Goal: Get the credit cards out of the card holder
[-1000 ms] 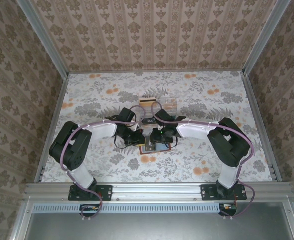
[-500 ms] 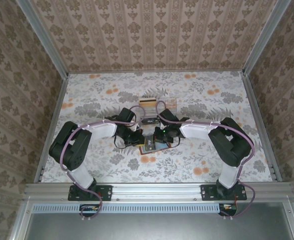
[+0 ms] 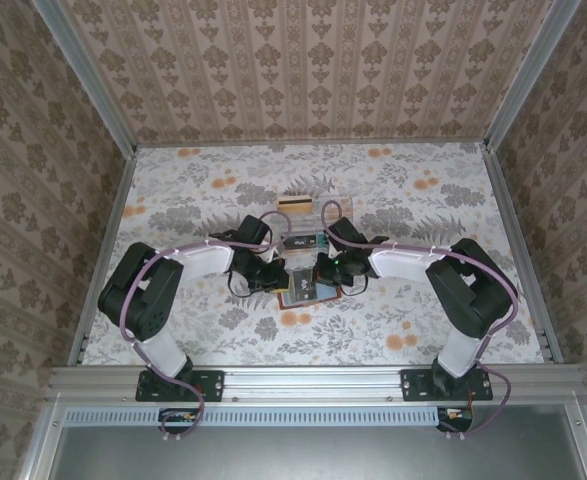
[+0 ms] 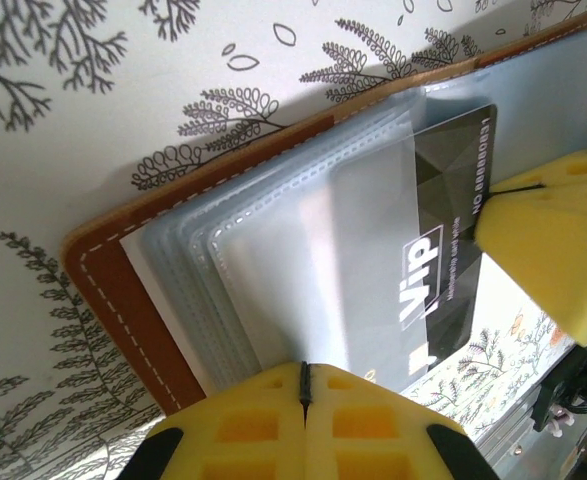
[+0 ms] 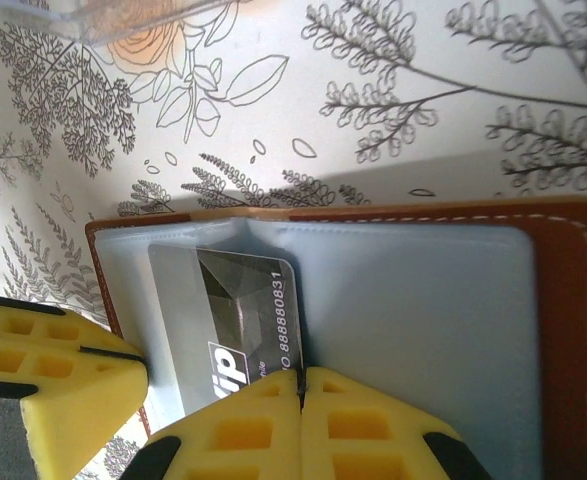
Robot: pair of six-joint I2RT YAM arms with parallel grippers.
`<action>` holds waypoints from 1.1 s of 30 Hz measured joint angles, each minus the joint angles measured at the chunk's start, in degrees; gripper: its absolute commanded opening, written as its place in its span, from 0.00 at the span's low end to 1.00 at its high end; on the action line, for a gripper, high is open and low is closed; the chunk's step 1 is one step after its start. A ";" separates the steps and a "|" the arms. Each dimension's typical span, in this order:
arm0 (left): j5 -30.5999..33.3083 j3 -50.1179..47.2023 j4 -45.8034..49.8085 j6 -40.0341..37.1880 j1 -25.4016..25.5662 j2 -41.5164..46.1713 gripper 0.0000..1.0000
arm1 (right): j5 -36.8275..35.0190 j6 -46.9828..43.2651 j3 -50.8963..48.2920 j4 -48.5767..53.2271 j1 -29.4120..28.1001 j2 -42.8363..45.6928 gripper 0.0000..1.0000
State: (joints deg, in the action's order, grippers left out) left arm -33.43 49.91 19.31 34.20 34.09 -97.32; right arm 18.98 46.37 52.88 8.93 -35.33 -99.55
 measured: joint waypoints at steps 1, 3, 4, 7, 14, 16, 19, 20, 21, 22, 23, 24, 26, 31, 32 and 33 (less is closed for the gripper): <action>0.00 0.00 0.02 -0.02 0.00 0.00 0.00 | 0.00 -0.13 -0.02 0.02 0.13 0.07 0.00; 0.00 0.02 0.02 -0.04 0.00 -0.02 0.00 | 0.17 -0.17 -0.13 -0.04 0.26 0.13 0.03; 0.00 0.07 0.07 -0.07 0.00 -0.04 0.00 | 0.39 -0.17 -0.26 -0.17 0.26 0.13 0.07; -0.02 0.13 0.20 -0.26 0.00 -0.09 0.00 | 1.38 -0.07 -1.14 -1.62 0.26 0.17 0.21; -0.11 0.13 0.20 -0.44 0.00 -0.13 0.00 | 4.04 0.13 -3.17 -6.12 0.26 0.17 0.26; -0.15 0.15 0.22 -0.44 0.00 -0.13 0.00 | 4.37 0.33 -3.61 -7.06 0.26 0.11 0.26; -0.15 0.17 0.22 -0.44 0.00 -0.13 0.00 | 4.96 0.35 -3.89 -8.00 0.33 -0.11 0.26; -0.17 0.17 0.22 -0.44 0.00 -0.13 0.00 | 5.18 0.35 -3.89 -8.41 0.33 -0.28 0.25; -0.15 0.17 0.22 -0.44 0.00 -0.13 0.00 | 5.44 0.33 -3.89 -8.74 0.33 -0.48 0.23; -0.15 0.17 0.22 -0.44 0.00 -0.13 0.00 | 5.55 0.33 -3.89 -9.01 0.33 -0.59 0.20; -0.17 0.17 0.22 -0.44 0.00 -0.13 0.00 | 5.68 0.33 -4.00 -9.22 0.33 -0.70 0.17; -0.15 0.17 0.22 -0.44 0.00 -0.13 0.00 | 5.73 0.33 -4.24 -9.55 0.33 -0.70 0.13; -0.17 0.17 0.22 -0.44 0.00 -0.13 0.00 | 5.77 0.59 -4.63 -10.03 0.37 -0.70 0.07; -0.15 0.17 0.22 -0.44 0.02 -0.13 0.00 | 6.43 0.50 -5.22 -10.95 1.03 -0.68 0.00; -0.15 0.17 0.22 -0.46 0.00 -0.13 0.00 | 6.60 0.48 -5.44 -11.17 1.25 -0.66 0.00; -0.15 0.17 0.22 -0.48 0.00 -0.13 0.00 | 6.78 0.44 -5.66 -11.21 1.49 -0.52 0.00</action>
State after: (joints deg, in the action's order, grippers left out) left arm -33.58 50.09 19.53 33.71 34.09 -97.45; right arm 25.76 46.81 47.22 -2.28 -33.85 -100.07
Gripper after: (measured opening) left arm 0.047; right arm 0.065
